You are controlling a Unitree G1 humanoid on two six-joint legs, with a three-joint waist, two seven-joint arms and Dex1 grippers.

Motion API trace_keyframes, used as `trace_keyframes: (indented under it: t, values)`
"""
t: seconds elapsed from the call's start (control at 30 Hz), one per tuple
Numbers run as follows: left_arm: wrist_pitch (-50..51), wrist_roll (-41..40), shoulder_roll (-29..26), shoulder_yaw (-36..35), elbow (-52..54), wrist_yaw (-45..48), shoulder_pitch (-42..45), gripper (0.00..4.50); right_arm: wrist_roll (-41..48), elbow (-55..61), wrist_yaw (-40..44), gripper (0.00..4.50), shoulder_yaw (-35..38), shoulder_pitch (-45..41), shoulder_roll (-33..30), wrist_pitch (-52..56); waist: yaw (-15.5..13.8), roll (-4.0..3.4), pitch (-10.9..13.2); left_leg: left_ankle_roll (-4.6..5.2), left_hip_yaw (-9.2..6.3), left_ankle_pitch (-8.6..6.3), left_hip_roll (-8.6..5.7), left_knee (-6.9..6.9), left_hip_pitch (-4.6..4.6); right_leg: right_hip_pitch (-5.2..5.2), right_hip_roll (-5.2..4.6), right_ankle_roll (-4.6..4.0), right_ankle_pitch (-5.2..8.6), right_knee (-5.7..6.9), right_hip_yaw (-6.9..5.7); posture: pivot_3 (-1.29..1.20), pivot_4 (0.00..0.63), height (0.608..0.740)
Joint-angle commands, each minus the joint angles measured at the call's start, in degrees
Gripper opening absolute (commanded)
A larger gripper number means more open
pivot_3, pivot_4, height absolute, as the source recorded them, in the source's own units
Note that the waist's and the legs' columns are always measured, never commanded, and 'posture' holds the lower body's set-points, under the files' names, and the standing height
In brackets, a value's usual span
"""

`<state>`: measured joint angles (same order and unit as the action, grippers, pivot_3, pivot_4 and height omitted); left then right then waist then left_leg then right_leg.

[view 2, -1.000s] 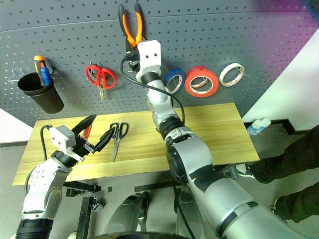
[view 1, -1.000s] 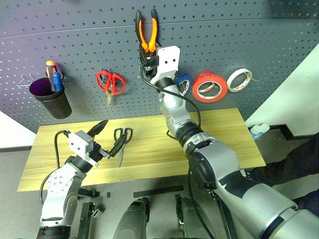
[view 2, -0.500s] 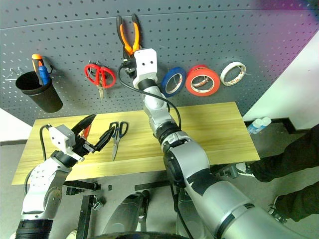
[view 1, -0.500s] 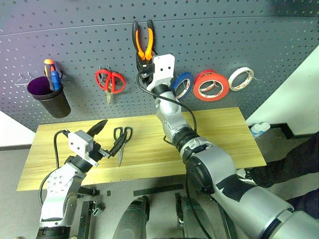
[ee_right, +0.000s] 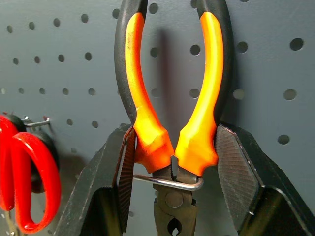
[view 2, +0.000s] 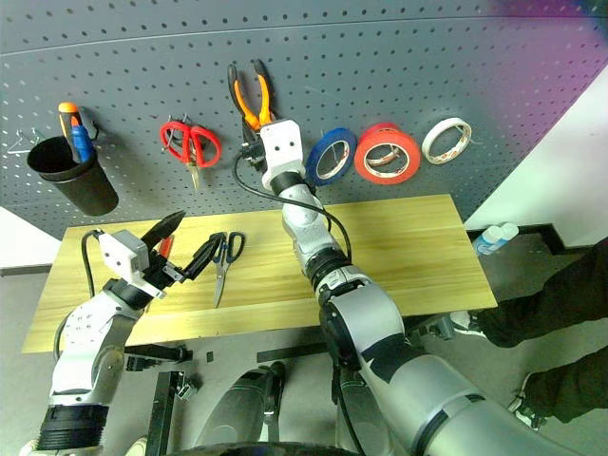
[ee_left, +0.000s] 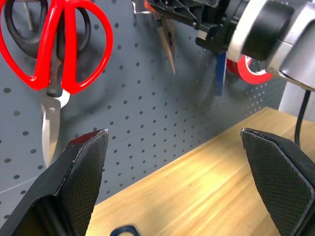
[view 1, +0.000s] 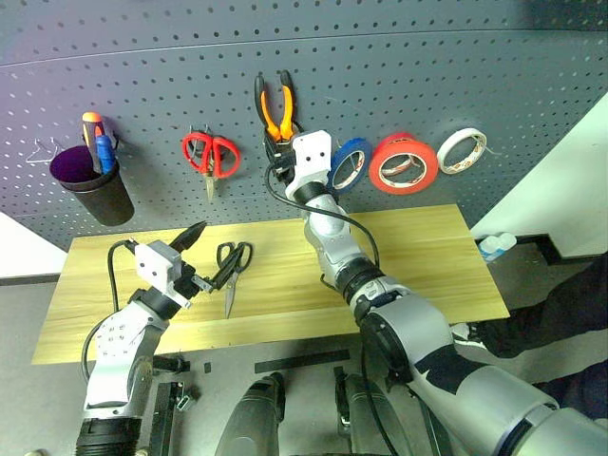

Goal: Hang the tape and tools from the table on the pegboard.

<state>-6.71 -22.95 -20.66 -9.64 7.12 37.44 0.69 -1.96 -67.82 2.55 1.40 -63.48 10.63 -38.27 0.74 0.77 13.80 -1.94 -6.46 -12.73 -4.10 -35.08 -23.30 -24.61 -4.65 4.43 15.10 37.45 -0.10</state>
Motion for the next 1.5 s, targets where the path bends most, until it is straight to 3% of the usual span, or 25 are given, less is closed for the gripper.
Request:
trace_keyframes:
  t: [0.03, 0.13, 0.17, 0.5, 0.9, 1.1, 1.27, 1.5]
  values:
    - [-1.6, 0.5, 0.2, 0.4, 0.0, 0.4, 0.7, 4.5, 0.3, 2.1, 0.3, 3.36, -0.5, 1.4, 3.0, 0.1, 0.1, 0.0, 0.0, 0.0, 0.0, 0.0, 0.0, 0.0, 0.0, 0.0, 0.0, 0.0, 0.0, 0.0, 0.0, 0.12, 0.234, 0.74]
    - [-2.0, 0.6, 0.4, 0.3, -0.6, 0.5, 1.0, 4.5, -0.7, 2.3, -1.9, 4.41, -1.0, 1.1, 2.4, 0.3, 0.1, 0.0, 0.0, 0.0, -0.01, 0.0, 0.02, 0.01, 0.0, -0.01, 0.01, 0.0, 0.0, 0.01, 0.0, 0.11, 0.229, 0.74]
    - [-2.1, 0.7, 0.4, 0.2, -0.8, 0.6, 1.2, 4.5, -0.6, 2.5, -1.5, 4.46, -1.1, 1.1, 2.3, -0.1, 0.1, 0.0, 0.0, -0.01, -0.01, 0.0, 0.02, 0.01, 0.0, -0.01, 0.02, 0.0, 0.0, 0.01, -0.01, 0.11, 0.226, 0.74]
    - [-3.8, 1.2, 1.2, 0.4, -4.1, 1.0, 3.5, 4.5, -2.6, 8.7, 0.6, 4.46, -4.3, 3.2, 0.4, -4.0, 0.1, 0.02, 0.0, -0.01, 0.01, 0.01, 0.01, -0.01, 0.0, -0.01, 0.06, 0.01, -0.01, 0.02, -0.01, 0.08, 0.204, 0.74]
    - [-6.9, 0.7, 0.0, -1.5, -9.3, 2.1, 5.2, 4.5, -1.6, 34.6, 9.3, 4.46, -10.8, 15.5, -2.7, 3.2, 0.2, 0.17, -0.2, -0.05, 0.03, 0.03, 0.01, -0.06, 0.0, -0.01, 0.08, 0.02, -0.02, 0.06, -0.02, 0.04, 0.161, 0.74]
    - [-7.3, 1.3, -1.0, -3.4, -10.6, 1.3, 2.8, 4.5, -0.7, 52.4, 15.0, 4.46, -13.7, 23.9, -6.8, 12.1, 0.3, 0.21, -0.3, -0.06, 0.05, 0.03, 0.01, -0.08, 0.01, -0.01, 0.07, 0.03, -0.03, 0.07, -0.02, 0.03, 0.154, 0.74]
    - [-6.7, 3.6, -0.8, -3.4, -10.7, -1.7, 0.3, 4.5, 7.0, 68.5, 26.5, 4.46, -17.2, 30.4, -13.1, 26.7, 0.0, 0.26, -0.3, -0.05, 0.03, 0.03, 0.02, -0.1, 0.01, 0.01, 0.04, 0.03, -0.03, 0.08, -0.02, 0.03, 0.157, 0.74]
    - [-0.7, 7.4, 0.0, -0.9, -9.9, -6.9, -0.9, 4.5, 20.7, 84.9, 38.2, 4.46, -16.2, 39.7, -25.3, 48.7, -0.2, 0.49, -0.5, -0.03, -0.02, 0.01, -0.02, -0.25, 0.02, 0.15, 0.0, 0.06, -0.05, 0.05, -0.07, 0.03, 0.167, 0.74]
